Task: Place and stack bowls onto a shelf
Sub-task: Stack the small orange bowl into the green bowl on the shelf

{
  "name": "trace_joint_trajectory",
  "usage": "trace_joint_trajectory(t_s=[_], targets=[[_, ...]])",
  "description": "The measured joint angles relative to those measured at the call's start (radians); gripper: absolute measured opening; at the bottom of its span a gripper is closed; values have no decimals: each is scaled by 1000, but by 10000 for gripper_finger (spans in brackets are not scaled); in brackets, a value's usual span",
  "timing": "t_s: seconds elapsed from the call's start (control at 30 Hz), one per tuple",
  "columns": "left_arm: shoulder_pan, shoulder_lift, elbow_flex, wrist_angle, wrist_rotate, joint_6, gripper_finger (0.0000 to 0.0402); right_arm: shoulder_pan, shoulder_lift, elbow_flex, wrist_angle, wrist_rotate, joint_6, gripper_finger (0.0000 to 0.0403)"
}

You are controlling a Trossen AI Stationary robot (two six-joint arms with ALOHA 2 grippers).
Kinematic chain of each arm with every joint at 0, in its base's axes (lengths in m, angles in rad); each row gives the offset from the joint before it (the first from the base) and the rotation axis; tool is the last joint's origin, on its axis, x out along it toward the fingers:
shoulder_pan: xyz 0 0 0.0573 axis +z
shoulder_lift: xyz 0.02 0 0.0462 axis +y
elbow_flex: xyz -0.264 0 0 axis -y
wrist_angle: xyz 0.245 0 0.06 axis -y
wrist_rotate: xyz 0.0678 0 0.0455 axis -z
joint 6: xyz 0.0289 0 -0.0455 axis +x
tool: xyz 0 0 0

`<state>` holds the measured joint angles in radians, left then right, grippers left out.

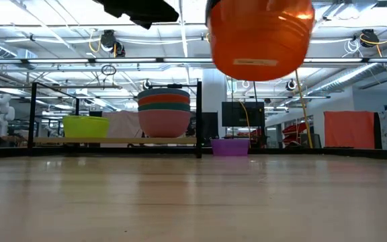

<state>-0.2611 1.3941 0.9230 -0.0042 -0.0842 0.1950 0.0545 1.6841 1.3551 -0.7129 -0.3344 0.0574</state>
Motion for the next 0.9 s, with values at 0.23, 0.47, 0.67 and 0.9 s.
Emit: trace_joint_trajectory(t_s=[0.23,0.47,0.67,0.9], targets=[[-4,0,0,-29,61,175,81,-29,88,118,-12,-39,-20,0],[-10,0,0,-125,65,370,81,-63,127,146,-10,-59,-20,0],[-10,0,0,-120,65,532,81,-66,127,146,11,-76,-20,0],[-8,0,0,-144,108,564,81,-67,127,147,88,-116,-19,0]])
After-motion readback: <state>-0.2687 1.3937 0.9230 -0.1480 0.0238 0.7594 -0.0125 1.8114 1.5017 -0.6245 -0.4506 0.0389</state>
